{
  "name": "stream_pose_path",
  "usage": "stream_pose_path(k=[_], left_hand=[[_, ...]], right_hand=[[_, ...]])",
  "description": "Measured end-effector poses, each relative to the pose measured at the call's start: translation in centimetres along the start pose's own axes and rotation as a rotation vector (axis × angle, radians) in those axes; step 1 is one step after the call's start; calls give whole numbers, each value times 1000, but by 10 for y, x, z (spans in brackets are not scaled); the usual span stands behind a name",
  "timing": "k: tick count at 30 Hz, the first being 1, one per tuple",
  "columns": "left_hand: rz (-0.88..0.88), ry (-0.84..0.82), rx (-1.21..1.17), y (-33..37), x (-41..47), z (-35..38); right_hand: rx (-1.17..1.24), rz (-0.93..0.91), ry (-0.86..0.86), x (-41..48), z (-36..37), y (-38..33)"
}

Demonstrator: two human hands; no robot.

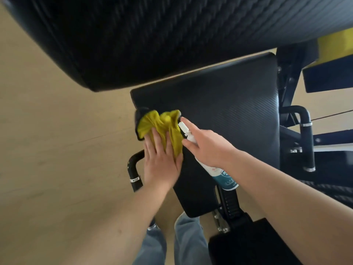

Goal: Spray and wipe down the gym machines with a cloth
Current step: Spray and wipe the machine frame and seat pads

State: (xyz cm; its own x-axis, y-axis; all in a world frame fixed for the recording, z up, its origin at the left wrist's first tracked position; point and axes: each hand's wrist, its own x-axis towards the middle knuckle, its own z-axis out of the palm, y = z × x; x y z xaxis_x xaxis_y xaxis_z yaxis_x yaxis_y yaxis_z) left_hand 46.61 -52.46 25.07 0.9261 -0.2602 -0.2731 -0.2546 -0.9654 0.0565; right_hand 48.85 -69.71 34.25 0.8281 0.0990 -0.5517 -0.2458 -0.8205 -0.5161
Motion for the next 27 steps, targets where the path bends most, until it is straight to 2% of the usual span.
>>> stream_pose_path(k=[2,4,7,13,17,21,27], left_hand=[[45,-105,30,5,-18,10],[89,-134,46,1,-18,8],[182,-50,94,-18,6,-12],[308,-3,125,-31,91,-70],[296,96,208,-28,123,-85],[320,169,170,-17,107,-70],[535,73,129,0,23,-13]], right_hand=[[84,54,32,0,0,2],[177,105,69,1,1,3],[273,174,84,3,8,4],[522,241,202,8,13,-5],[504,244,185,4,12,-7],[551,289,212,-5,11,4],[530,316,222,-27,9,18]])
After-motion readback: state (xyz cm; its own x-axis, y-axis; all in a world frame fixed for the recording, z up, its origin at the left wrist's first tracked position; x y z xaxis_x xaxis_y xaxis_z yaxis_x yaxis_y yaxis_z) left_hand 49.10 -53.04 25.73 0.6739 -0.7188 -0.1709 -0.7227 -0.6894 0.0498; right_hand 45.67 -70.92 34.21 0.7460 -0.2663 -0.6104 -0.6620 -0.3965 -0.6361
